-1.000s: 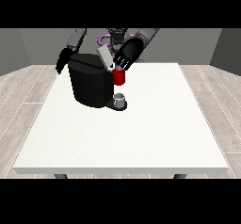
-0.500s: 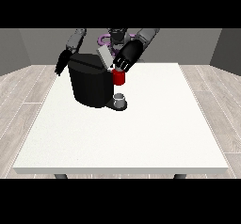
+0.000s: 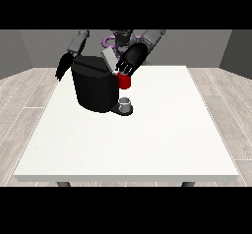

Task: Insert the coffee pod into the coffee machine and close the lid

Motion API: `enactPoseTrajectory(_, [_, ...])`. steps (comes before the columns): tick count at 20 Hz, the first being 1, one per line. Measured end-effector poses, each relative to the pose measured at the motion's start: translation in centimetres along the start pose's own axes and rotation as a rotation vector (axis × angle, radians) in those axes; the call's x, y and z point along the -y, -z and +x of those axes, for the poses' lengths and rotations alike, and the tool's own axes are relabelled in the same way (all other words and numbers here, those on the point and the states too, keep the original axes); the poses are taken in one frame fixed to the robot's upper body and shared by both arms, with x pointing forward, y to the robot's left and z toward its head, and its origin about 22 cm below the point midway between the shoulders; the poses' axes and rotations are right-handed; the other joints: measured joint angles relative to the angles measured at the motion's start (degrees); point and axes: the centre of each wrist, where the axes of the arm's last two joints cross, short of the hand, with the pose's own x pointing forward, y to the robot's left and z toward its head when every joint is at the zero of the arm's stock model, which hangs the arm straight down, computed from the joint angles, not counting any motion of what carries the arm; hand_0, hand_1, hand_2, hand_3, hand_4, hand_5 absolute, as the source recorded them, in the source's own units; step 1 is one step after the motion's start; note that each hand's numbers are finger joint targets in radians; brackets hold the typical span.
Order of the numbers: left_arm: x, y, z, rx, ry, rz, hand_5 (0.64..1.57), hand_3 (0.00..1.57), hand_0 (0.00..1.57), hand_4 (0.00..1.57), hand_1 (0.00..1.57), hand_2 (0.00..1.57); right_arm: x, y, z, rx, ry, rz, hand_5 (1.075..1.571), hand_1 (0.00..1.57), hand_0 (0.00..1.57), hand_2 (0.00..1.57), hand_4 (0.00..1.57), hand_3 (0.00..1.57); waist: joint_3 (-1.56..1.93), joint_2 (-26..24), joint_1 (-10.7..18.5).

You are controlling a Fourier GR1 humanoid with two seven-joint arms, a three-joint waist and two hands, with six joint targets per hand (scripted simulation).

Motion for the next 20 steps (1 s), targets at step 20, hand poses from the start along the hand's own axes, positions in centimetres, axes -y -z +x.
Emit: enactPoseTrajectory(20, [-0.6,-0.7,-1.5,0.005,0.161,0.076,1.571,0.99,1.1,0.0,1.1,1.13,-0.4,0.2,1.3,0.022,-0.007,0.0,1.571,0.0,0.0,0.0,0.0,0.0,0.0,1.4,-1.5])
